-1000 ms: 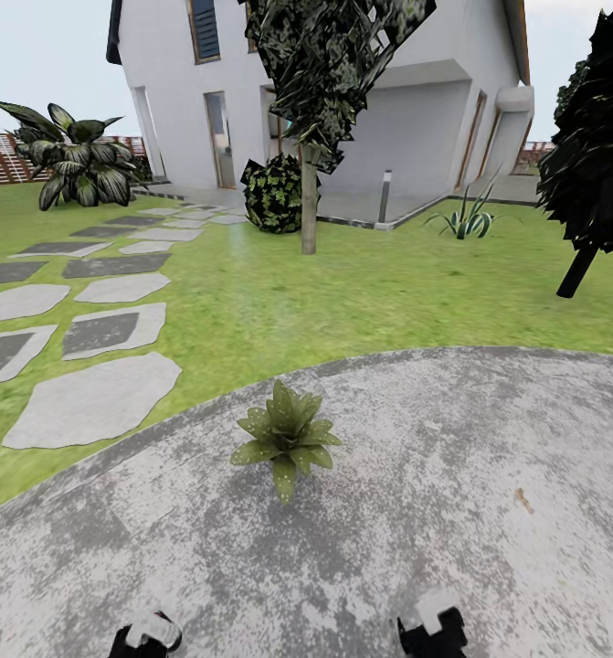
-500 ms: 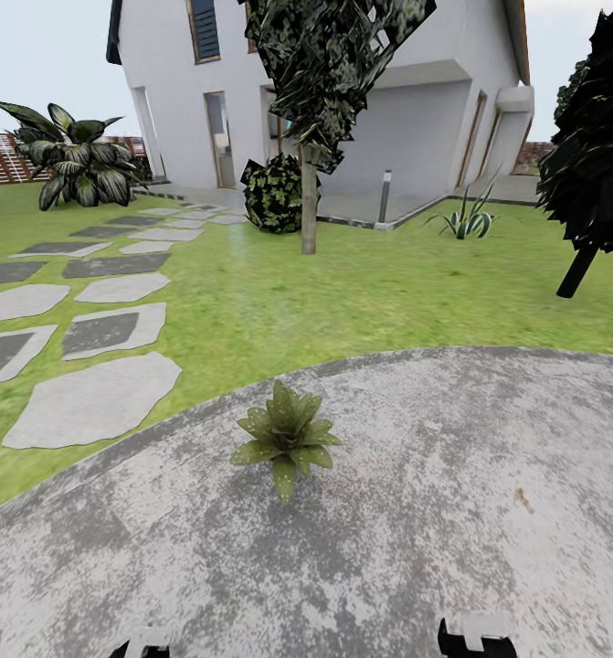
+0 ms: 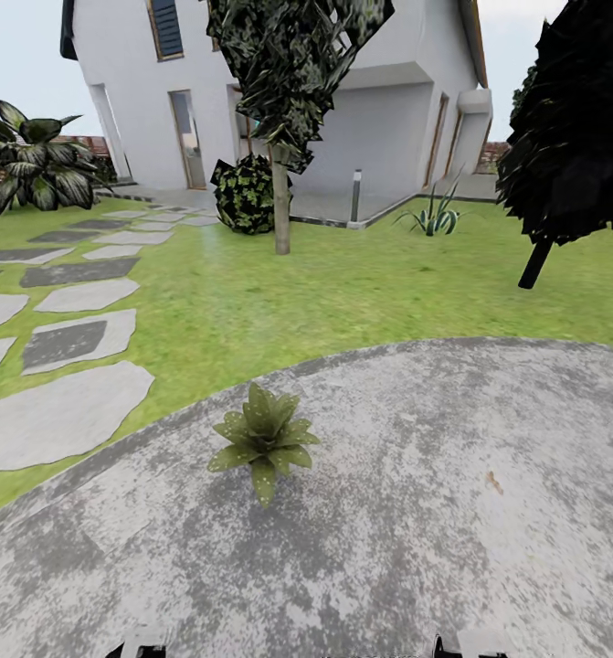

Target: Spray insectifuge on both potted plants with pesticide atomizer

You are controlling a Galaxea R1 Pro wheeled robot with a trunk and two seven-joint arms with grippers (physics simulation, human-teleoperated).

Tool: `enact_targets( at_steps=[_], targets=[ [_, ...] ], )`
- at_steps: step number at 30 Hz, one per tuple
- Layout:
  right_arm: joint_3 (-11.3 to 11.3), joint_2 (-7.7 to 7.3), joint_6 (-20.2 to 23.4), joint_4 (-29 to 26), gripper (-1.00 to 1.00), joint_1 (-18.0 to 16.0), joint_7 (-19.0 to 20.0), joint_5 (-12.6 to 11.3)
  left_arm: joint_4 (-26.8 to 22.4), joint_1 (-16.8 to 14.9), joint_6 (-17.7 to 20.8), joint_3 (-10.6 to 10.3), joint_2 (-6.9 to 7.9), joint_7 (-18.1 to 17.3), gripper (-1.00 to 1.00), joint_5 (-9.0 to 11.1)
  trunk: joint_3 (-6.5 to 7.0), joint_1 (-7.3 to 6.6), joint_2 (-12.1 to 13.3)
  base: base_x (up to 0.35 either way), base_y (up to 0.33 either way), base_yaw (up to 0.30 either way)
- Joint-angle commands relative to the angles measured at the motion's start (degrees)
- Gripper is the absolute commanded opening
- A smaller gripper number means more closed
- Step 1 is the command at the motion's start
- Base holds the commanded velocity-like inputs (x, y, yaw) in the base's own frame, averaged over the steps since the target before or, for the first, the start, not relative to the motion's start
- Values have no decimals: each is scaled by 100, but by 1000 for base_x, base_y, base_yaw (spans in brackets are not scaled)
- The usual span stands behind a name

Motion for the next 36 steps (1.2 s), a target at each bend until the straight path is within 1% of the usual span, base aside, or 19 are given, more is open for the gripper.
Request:
enact_targets(
  at_steps=[1,7,11,18,26,34,36],
  targets=[
    [-45,2,-12,6,100,-5,-24,58,3,2,-18,-40,6,-26,-100,62,-5,-1,-2,-79,16,-286],
    [-46,5,-13,8,100,-5,-24,51,0,136,-27,-39,21,-26,-100,57,-5,-1,-2,-259,110,-297],
    [-112,0,-13,17,100,-5,-24,57,0,159,-28,-51,25,-33,-100,39,-5,-1,-2,-308,166,-300],
    [-125,6,-13,25,100,-5,-24,59,0,162,-23,-47,27,-29,-100,51,-5,-1,-2,-268,224,-300],
    [-126,8,-46,33,100,-5,-24,53,-1,161,-21,-45,45,-26,-100,50,-5,-1,-2,-34,269,-300],
    [-127,2,-50,28,100,-5,-24,51,-1,161,-26,-54,38,-26,-100,40,-5,-1,-2,0,21,-300],
    [-126,2,-53,26,100,-5,-30,0,0,164,-21,-54,38,-26,-100,34,-5,-1,-2,0,0,-300]
  ],
)
